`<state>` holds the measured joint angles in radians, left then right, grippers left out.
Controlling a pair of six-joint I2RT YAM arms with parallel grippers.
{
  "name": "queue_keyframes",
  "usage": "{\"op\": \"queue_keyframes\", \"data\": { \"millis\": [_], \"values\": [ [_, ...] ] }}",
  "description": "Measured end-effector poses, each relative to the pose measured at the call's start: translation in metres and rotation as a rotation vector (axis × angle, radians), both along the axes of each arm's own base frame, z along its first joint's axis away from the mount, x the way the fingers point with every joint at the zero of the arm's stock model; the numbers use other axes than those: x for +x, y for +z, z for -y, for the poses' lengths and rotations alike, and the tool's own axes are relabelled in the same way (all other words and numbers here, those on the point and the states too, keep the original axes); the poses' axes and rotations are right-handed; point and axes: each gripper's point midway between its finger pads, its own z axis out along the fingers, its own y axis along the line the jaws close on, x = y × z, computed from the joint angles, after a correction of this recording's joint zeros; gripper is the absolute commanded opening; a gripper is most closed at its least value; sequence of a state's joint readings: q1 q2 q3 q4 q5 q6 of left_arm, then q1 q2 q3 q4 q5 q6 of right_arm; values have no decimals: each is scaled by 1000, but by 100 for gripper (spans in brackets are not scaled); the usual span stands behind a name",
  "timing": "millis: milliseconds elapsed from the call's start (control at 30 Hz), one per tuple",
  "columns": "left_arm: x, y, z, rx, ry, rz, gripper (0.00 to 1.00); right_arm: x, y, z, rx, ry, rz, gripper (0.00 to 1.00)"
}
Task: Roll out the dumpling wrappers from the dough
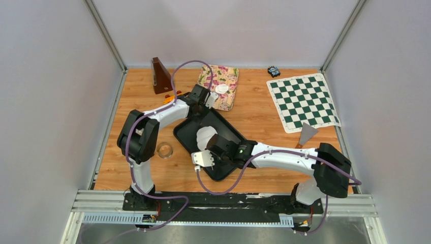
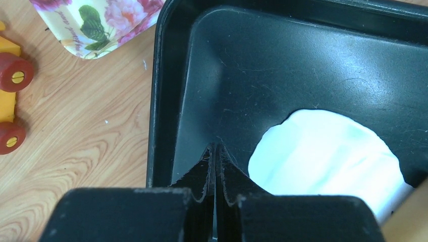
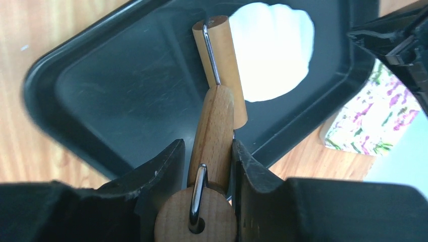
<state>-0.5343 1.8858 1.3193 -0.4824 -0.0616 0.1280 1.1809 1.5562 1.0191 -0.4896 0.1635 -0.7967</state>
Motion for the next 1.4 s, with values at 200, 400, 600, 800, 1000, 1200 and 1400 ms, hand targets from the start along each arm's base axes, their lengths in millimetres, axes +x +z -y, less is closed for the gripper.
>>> {"op": "queue_keyframes", "data": {
  "millis": [200, 400, 600, 800, 1000, 1200, 1400],
  "values": [
    [3, 4, -7, -13, 21, 0, 34, -18, 2, 12, -32, 69, -63, 0],
    [25, 23, -27, -45, 85, 34, 44, -20, 6, 14, -47, 86, -74, 0],
    [46, 41, -35, -66, 113, 82, 39, -27, 14, 21, -65, 90, -121, 0],
    [46, 19, -32, -40, 96, 41, 37, -16, 22, 32, -67, 29, -157, 0],
    [38, -10, -35, -4, 86, -25, 28, 22, 38, 36, -26, -80, -109, 0],
    [35, -15, -36, 5, 70, -40, 11, 47, 40, 20, 13, -118, -56, 0],
    [33, -16, -34, 2, 44, -47, 0, 61, 23, 6, 6, -142, -17, 0]
  ]
}}
